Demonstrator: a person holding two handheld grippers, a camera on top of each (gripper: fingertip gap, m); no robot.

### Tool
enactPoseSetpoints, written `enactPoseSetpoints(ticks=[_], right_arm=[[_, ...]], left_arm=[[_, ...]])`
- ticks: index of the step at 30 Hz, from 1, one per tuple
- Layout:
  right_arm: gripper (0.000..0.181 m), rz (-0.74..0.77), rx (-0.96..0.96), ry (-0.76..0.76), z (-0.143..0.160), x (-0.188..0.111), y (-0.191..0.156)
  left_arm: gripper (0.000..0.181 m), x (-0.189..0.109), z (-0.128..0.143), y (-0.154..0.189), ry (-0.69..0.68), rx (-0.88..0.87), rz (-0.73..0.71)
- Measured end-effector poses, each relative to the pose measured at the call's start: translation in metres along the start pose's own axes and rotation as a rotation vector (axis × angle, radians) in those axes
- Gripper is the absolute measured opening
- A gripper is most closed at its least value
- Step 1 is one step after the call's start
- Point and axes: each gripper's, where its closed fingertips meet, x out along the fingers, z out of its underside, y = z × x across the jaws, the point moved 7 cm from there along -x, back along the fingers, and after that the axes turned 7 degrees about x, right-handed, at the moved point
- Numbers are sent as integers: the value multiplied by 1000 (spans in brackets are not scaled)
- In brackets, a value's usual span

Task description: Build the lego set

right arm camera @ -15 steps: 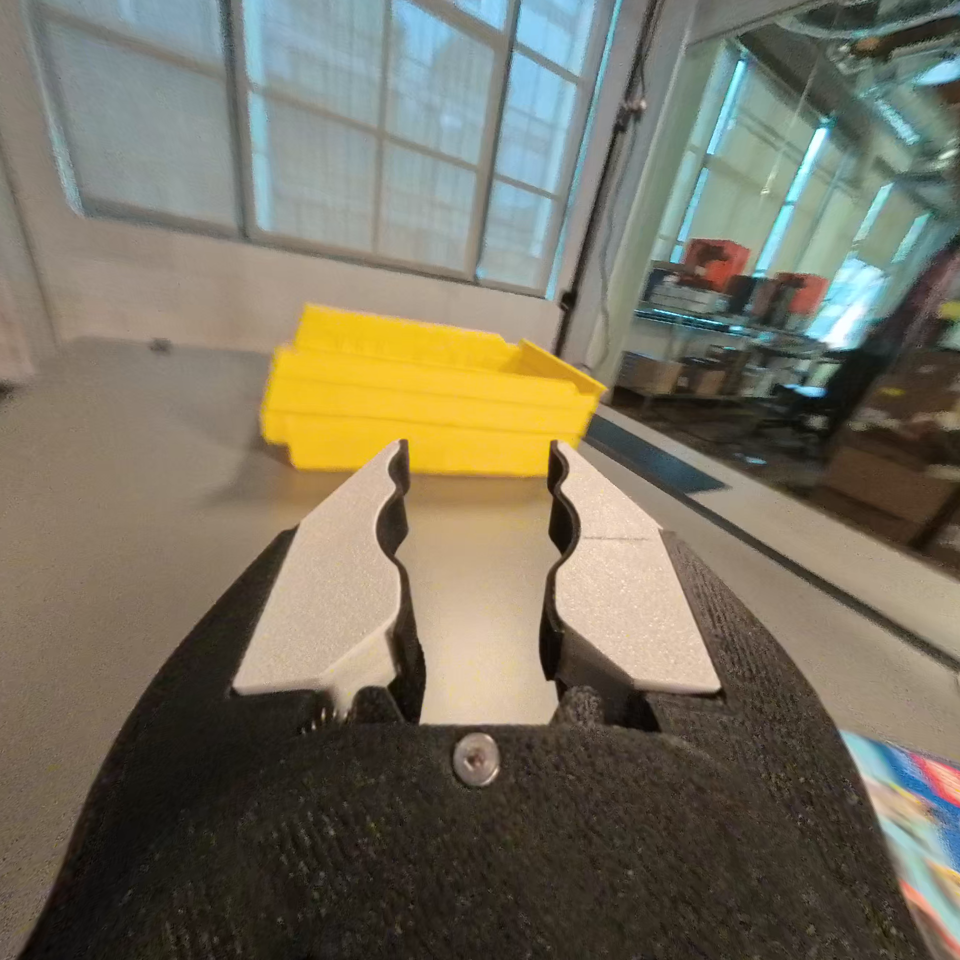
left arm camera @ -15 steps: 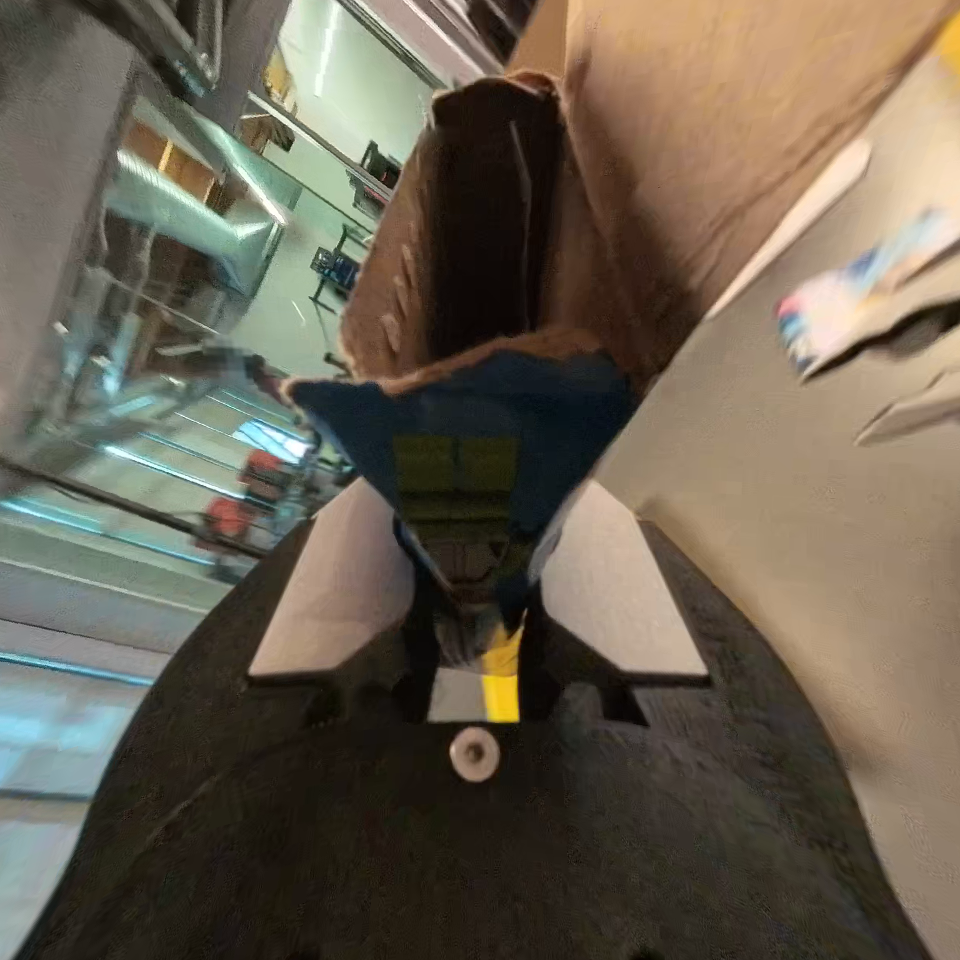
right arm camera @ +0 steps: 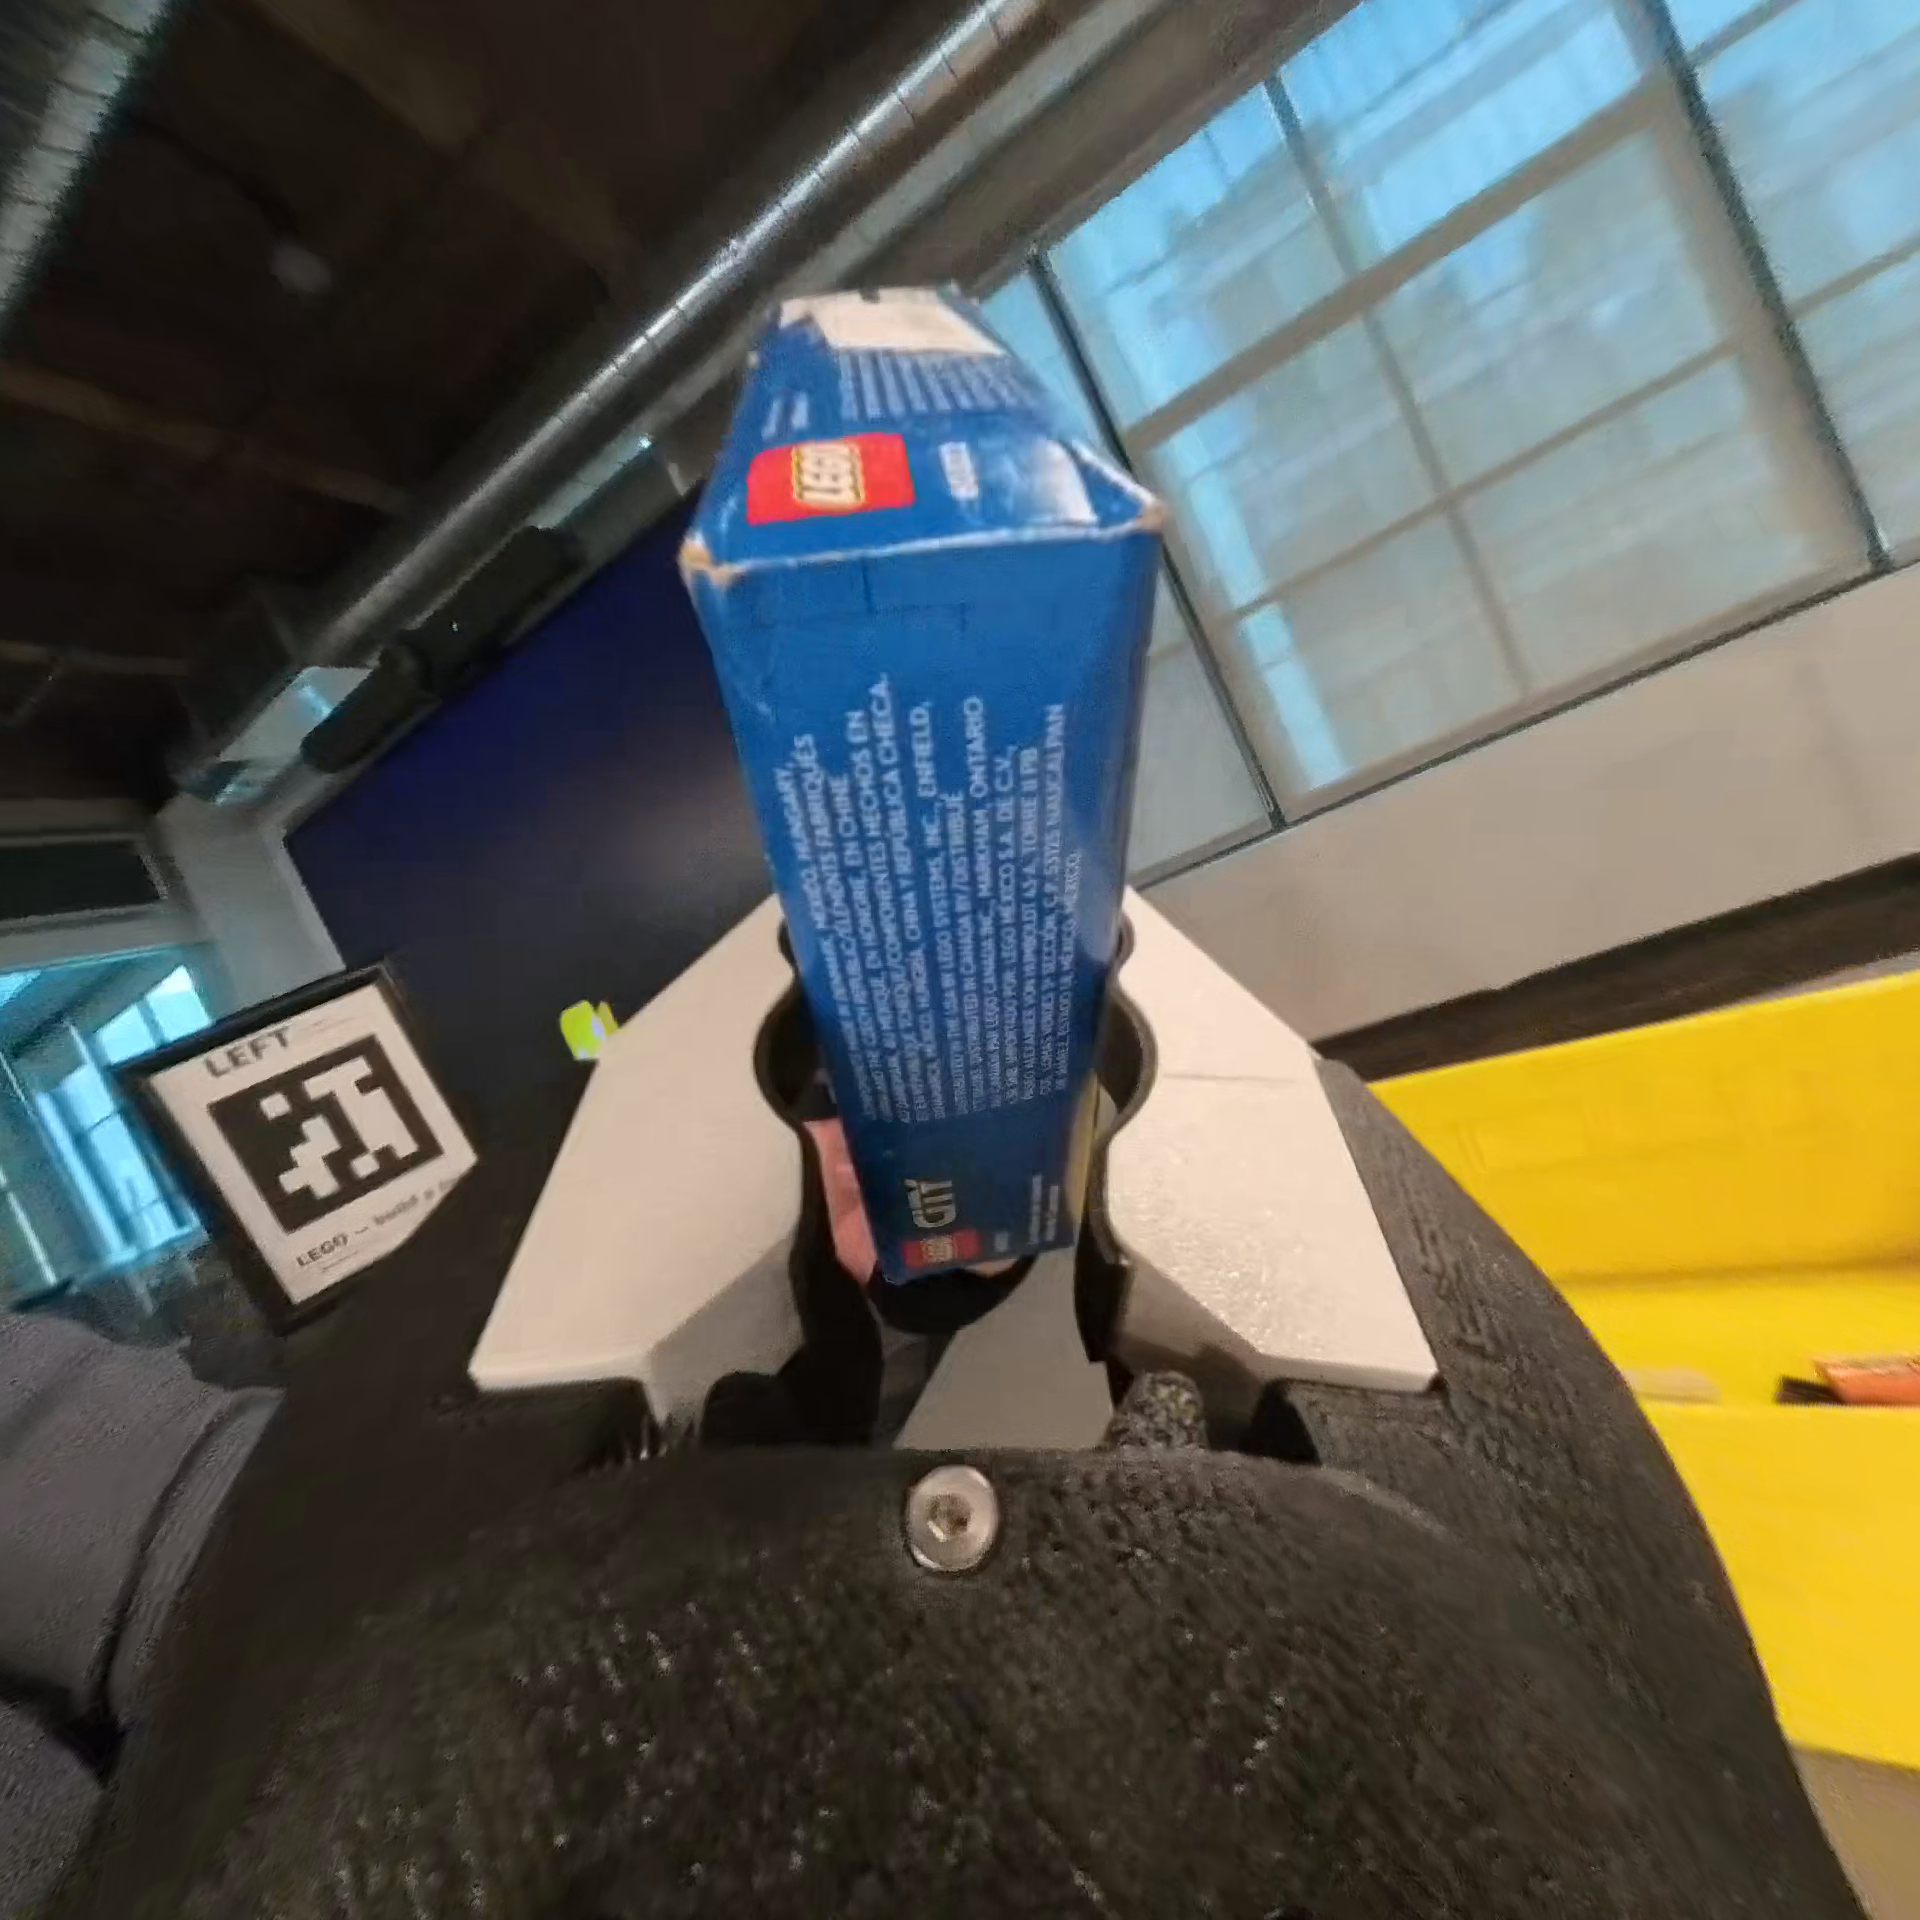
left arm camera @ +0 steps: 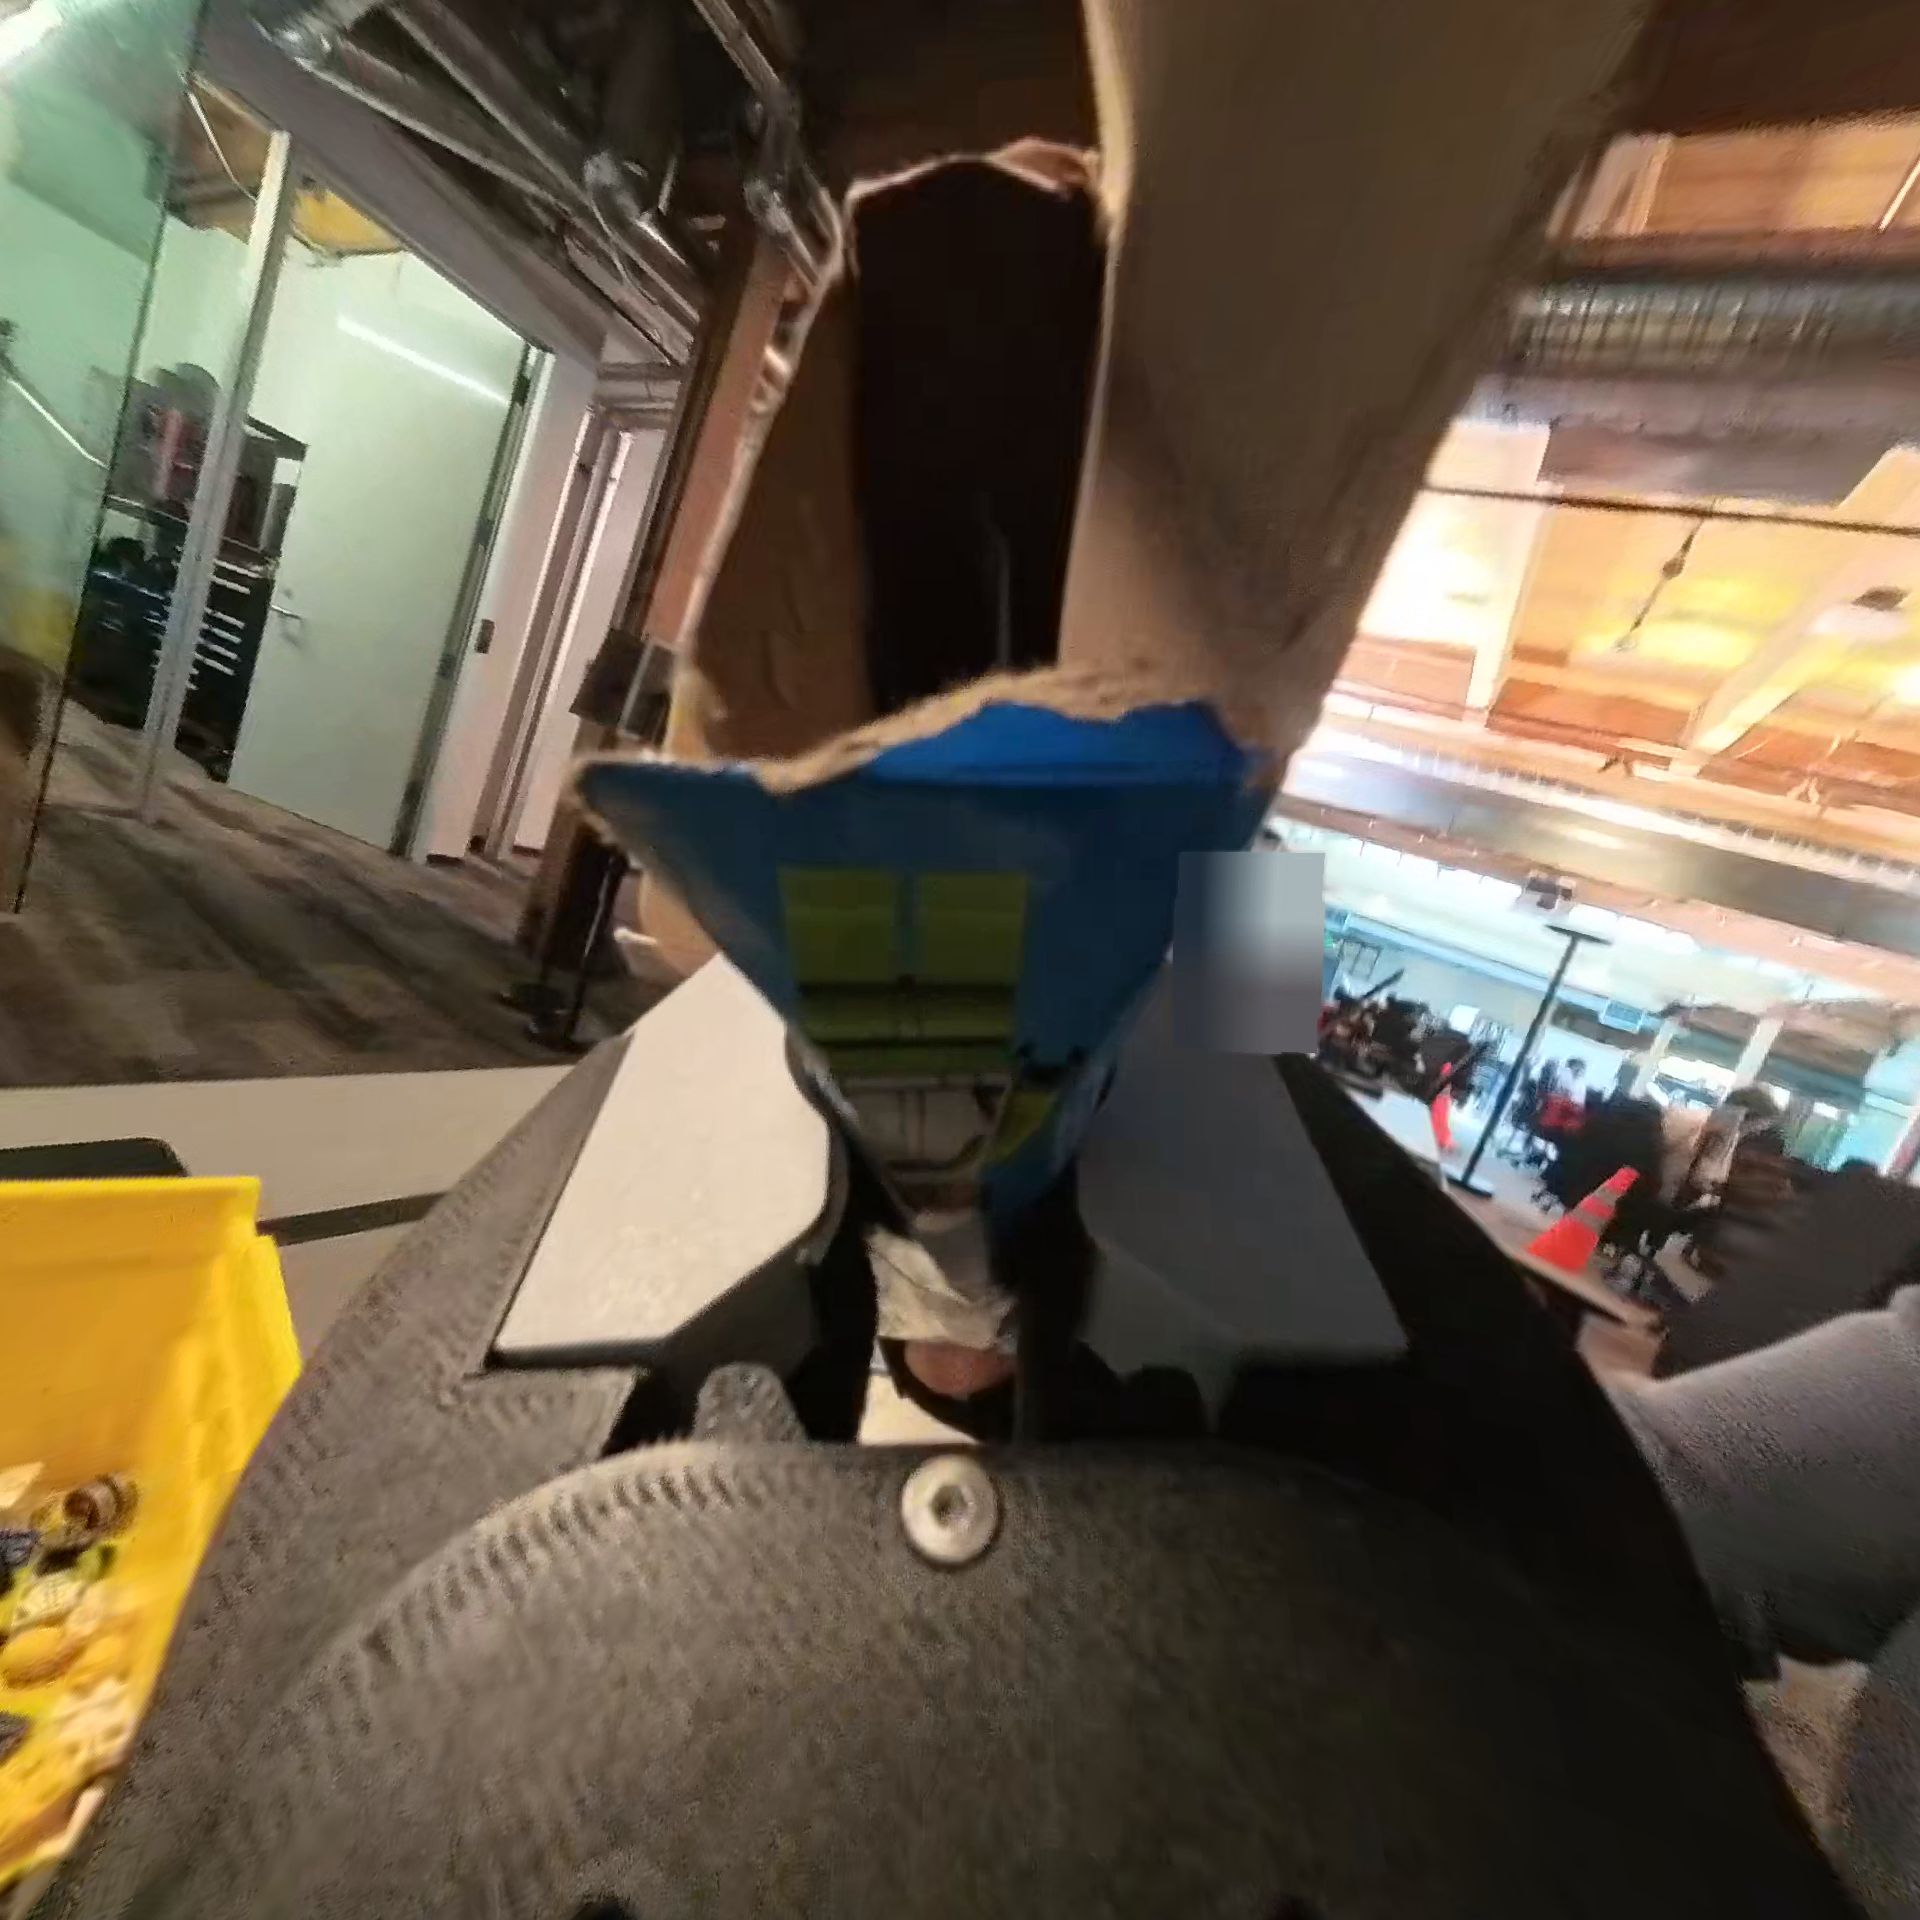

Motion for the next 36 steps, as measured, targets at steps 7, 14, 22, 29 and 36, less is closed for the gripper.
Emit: enactPoseSetpoints(ticks=[7, 14, 22, 29, 36], right_arm=[[41, 371, -215, -336, -56, 10, 24], [38, 706, -518, -1104, -63, 45, 38], [36, 842, -536, -1398, -51, 64, 35], [36, 939, -580, -1645, -35, 60, 47], [34, 965, -651, -1690, -34, 73, 47]], left_arm=[[80, -80, 36, -14, -22, 8, -456], [43, -100, 125, -12, -569, 312, -772], [2, -67, 147, -1, -570, 298, -947], [1, -53, 159, 13, -582, 372, -983], [1, -53, 159, 15, -559, 368, -990]])
